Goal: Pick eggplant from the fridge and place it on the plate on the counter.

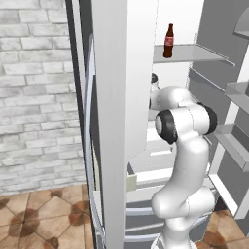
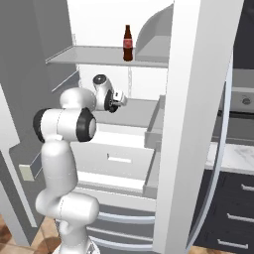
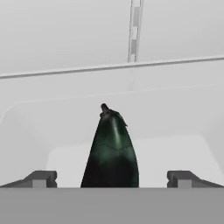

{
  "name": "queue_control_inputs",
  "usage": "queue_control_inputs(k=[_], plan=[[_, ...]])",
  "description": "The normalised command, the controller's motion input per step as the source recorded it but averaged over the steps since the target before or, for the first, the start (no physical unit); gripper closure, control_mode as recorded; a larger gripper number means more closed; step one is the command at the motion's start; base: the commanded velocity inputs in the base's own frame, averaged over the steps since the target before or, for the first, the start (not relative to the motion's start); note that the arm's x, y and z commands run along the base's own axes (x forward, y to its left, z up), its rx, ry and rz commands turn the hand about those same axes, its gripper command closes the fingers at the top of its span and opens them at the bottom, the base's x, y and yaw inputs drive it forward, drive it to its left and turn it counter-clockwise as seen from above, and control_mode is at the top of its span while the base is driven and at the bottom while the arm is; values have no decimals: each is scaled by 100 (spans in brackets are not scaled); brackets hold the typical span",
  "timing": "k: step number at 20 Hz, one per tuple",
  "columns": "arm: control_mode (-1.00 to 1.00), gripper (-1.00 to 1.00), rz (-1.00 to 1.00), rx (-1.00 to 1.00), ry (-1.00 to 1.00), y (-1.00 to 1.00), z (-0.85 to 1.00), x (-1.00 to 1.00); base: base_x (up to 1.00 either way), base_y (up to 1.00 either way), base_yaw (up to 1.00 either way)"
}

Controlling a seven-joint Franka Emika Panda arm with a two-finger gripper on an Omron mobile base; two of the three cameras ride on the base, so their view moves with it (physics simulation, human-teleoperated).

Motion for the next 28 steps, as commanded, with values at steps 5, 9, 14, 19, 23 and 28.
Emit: queue_control_inputs(k=[5,9,14,19,23,28], plan=[[-100,-100,0,0,0,0,-22,28,0,0,0],[-100,-100,0,0,0,0,-31,7,0,0,0],[-100,-100,0,0,0,0,-24,1,0,0,0],[-100,-100,0,0,0,0,-9,0,0,0,0],[-100,100,0,1,3,0,-12,0,0,0,0],[-100,100,0,2,6,0,-13,-2,0,0,0]])
